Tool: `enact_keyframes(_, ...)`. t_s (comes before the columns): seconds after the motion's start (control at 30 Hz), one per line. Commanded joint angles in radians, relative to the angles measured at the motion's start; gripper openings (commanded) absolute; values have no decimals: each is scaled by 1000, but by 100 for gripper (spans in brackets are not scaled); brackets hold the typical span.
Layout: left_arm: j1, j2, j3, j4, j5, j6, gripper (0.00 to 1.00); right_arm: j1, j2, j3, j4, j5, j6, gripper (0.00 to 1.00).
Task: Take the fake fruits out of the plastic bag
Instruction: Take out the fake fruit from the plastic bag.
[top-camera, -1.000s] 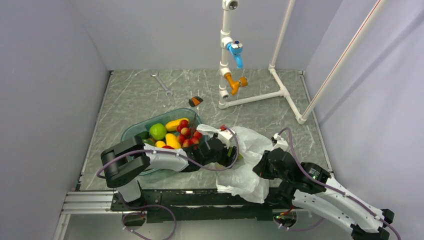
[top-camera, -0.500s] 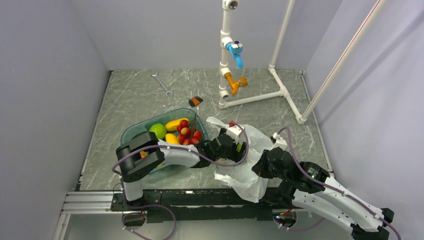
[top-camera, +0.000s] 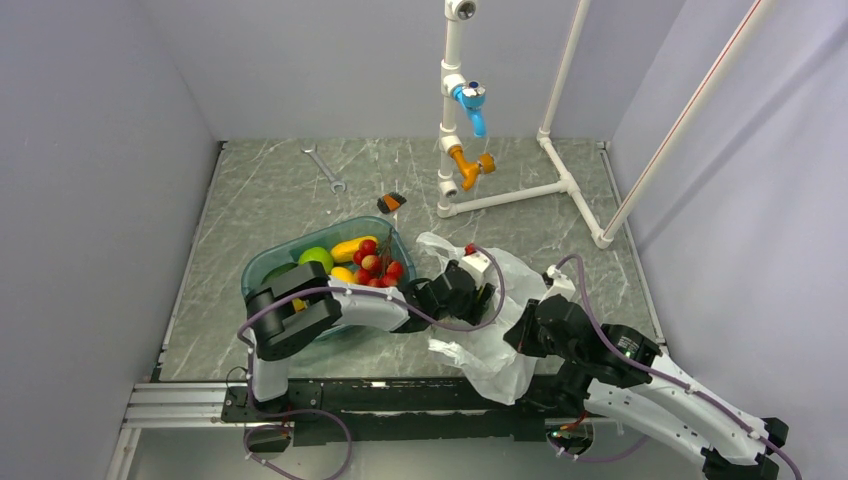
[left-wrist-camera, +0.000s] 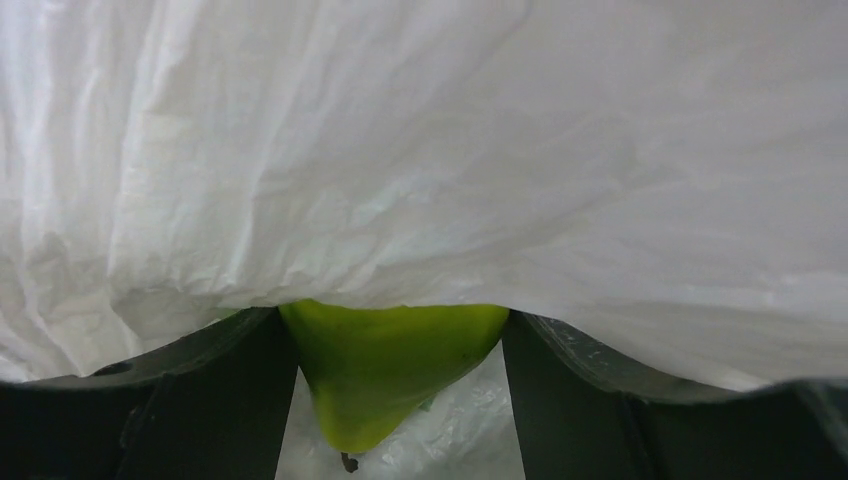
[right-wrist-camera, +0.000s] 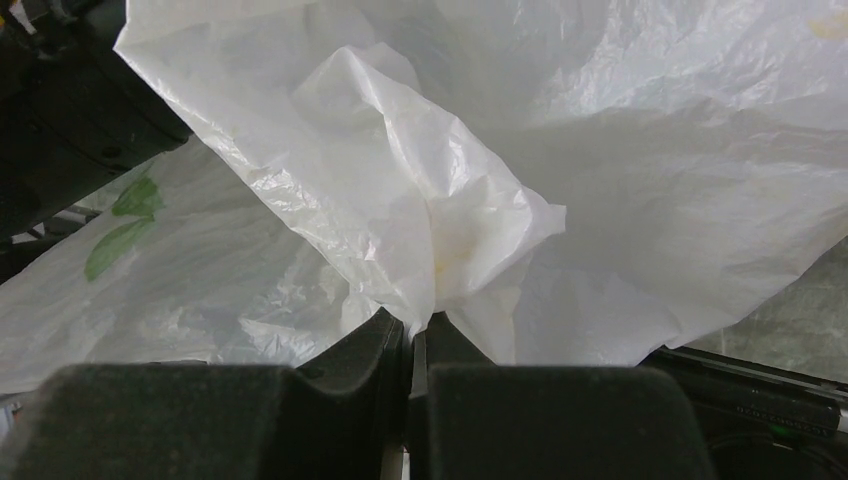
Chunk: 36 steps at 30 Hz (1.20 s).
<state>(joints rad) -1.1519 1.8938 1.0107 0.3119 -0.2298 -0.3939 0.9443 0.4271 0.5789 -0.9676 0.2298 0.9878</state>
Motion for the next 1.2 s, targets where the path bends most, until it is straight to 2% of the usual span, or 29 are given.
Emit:
enact_keyframes(0.0,-3,-97,32,-24,16,9,61,3,-9,28,35,7,-8,5)
enact_keyframes(0.37,-3,-195,47,-148,179,-5,43,4,8,52,38,57,-18,7)
enact_keyframes(0.63,-3,-348,-23,-165,287,-3,41,4,26,61,46,97,-20,6)
enact_keyframes(0.7,-3,-373,-22,-194,324,2,42,4,32,66,43,105,-12,4)
enact_keyframes(0.8,12,-395,-15,-211,458,-4,41,4,38,86,16,132,10,0)
enact_keyframes(0.9,18,-410,-34,-176,568,-7,40,4,20,94,-13,180,24,0)
enact_keyframes(1.07,32,-479,-168,33,634,-101,36,3,-9,110,-27,230,34,0)
enact_keyframes(1.17,60,-542,-222,69,639,-121,34,4,-6,112,-47,261,68,0)
